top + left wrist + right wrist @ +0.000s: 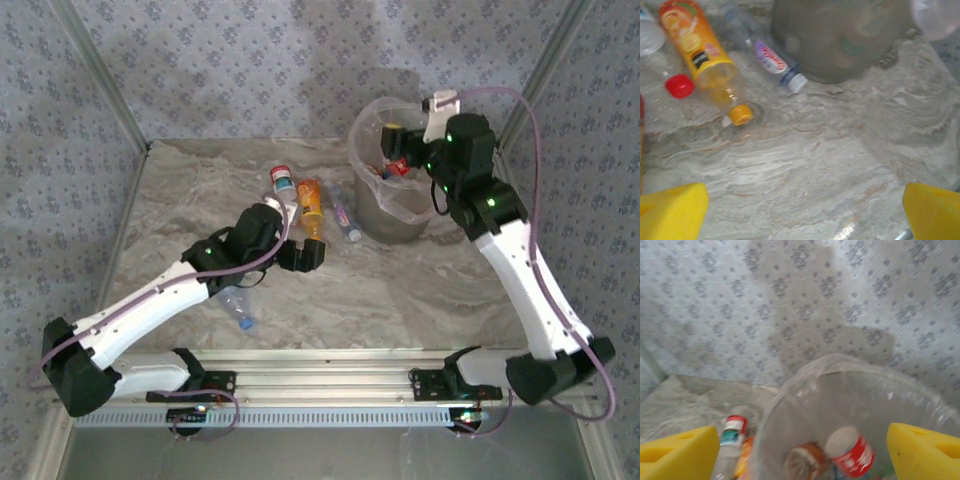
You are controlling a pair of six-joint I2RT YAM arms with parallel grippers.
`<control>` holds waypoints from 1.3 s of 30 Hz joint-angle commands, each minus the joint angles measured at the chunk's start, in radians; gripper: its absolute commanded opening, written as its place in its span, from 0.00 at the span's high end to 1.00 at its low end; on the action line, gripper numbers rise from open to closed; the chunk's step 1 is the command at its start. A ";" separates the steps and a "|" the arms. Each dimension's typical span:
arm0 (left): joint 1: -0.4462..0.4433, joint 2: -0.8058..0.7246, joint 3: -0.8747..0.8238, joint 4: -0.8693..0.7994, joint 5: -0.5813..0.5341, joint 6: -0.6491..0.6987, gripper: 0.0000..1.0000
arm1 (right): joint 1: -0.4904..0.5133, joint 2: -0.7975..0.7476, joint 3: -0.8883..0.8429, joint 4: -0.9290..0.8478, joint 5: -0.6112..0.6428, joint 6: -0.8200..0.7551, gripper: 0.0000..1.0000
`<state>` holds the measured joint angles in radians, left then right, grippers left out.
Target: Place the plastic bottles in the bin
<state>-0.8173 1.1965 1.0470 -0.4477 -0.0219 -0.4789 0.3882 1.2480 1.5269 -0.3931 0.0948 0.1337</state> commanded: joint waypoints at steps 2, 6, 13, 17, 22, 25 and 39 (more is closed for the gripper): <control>0.077 0.070 0.043 -0.042 0.092 -0.070 0.01 | 0.008 -0.128 -0.152 -0.071 -0.159 0.160 0.11; 0.133 0.165 0.070 -0.037 0.121 -0.096 0.03 | 0.011 -0.200 -0.253 -0.094 -0.324 0.204 0.07; 0.209 0.341 0.081 0.114 0.184 -0.115 0.05 | 0.014 -0.328 -0.452 -0.109 -0.446 0.256 0.02; 0.233 0.453 0.134 0.159 0.209 -0.132 0.10 | 0.013 -0.357 -0.506 -0.129 -0.481 0.274 0.02; 0.244 0.567 0.187 0.229 0.263 -0.171 0.16 | 0.015 -0.378 -0.534 -0.145 -0.462 0.285 0.02; 0.245 0.616 0.209 0.248 0.258 -0.175 0.16 | 0.015 -0.376 -0.535 -0.138 -0.458 0.285 0.02; 0.247 0.800 0.327 0.195 0.172 -0.156 0.14 | 0.015 -0.405 -0.535 -0.177 -0.430 0.290 0.02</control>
<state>-0.5758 1.9663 1.3323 -0.2356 0.1741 -0.6380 0.3965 0.8623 0.9955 -0.5396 -0.3477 0.4114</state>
